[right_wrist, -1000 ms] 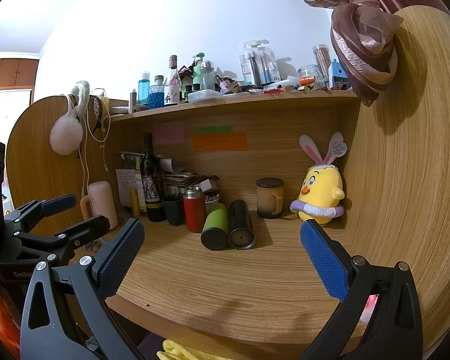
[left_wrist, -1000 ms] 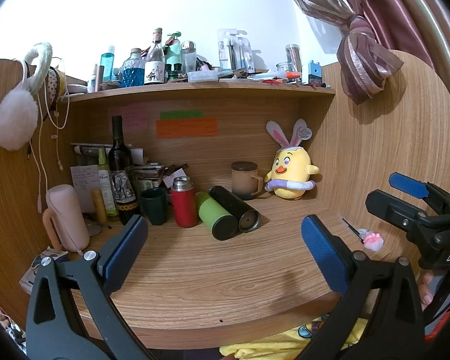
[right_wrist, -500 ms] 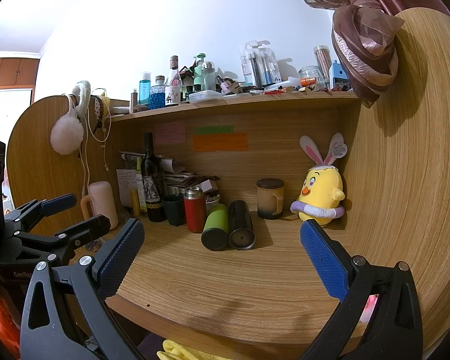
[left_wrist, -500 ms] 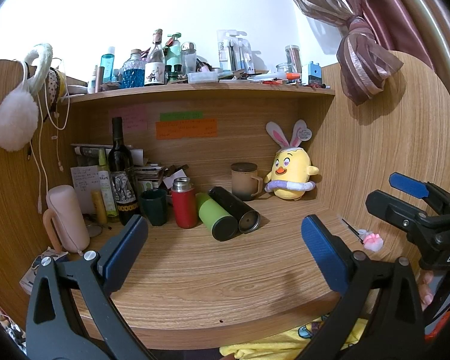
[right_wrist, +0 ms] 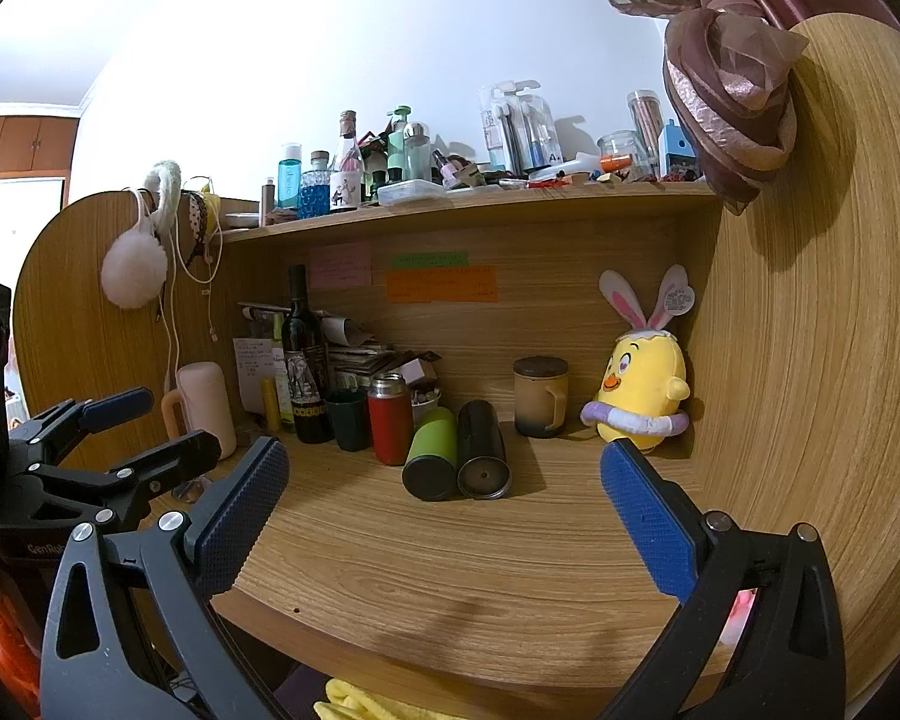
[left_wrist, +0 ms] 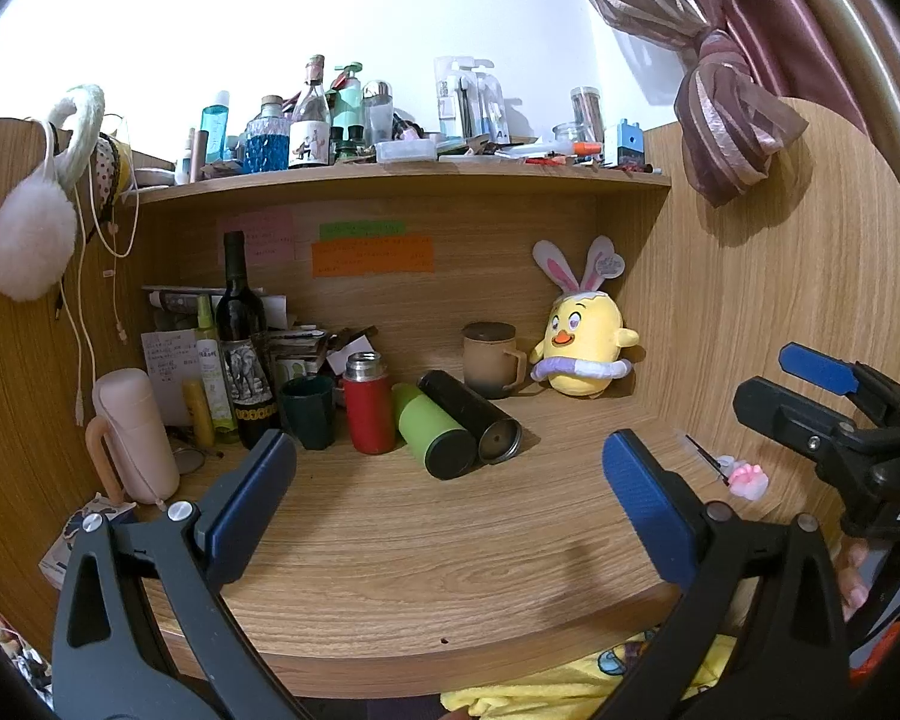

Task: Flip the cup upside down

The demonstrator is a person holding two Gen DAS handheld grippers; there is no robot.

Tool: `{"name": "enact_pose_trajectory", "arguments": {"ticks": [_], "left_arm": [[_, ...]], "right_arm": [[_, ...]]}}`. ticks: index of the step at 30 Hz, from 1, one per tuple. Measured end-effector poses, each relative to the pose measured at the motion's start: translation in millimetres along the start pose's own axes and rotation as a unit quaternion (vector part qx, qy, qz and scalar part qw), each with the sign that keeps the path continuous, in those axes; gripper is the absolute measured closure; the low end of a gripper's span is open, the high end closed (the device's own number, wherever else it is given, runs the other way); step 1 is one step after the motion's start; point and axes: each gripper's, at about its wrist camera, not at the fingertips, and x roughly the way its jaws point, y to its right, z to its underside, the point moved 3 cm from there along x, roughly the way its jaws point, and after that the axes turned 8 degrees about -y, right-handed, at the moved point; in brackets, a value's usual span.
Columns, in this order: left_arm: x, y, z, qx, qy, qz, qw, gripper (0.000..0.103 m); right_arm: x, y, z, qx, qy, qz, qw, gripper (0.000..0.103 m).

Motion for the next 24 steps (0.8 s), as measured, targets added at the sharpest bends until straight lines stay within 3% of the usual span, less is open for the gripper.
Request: {"name": "enact_pose_trajectory", "arguments": {"ticks": [7,13,17,18,21,22,24], "left_arm": [[30,1,0,-0.005,-0.036,0.010,0.9993,0.000],[96,5,-15,-0.013,-0.094,0.063,0.9935,0.000],[165,13,-37,-0.028,-0.162,0.128,0.9780,0.000],[190,16,-44,-0.036,-0.187,0.146,0.9708,0.000],[246,21,-56,-0.056,-0.238,0.163,0.9558,0.001],[263,22,-59,-0.063,-0.254,0.166,0.9508,0.004],[291,26,-60,-0.072,-0.286,0.168,0.9407,0.020]], "right_arm": [[16,9,9,0.007,-0.016,0.003,1.000,0.000],[53,46,19,0.034,-0.053,0.029,0.998,0.000],[76,77,24,0.063,-0.070,0.044,0.995,0.000],[80,84,25,0.072,-0.074,0.042,0.994,0.000],[95,105,28,0.098,-0.089,0.038,0.990,0.000],[99,110,29,0.104,-0.094,0.037,0.989,0.000],[106,118,32,0.113,-0.102,0.036,0.988,0.000]]}}
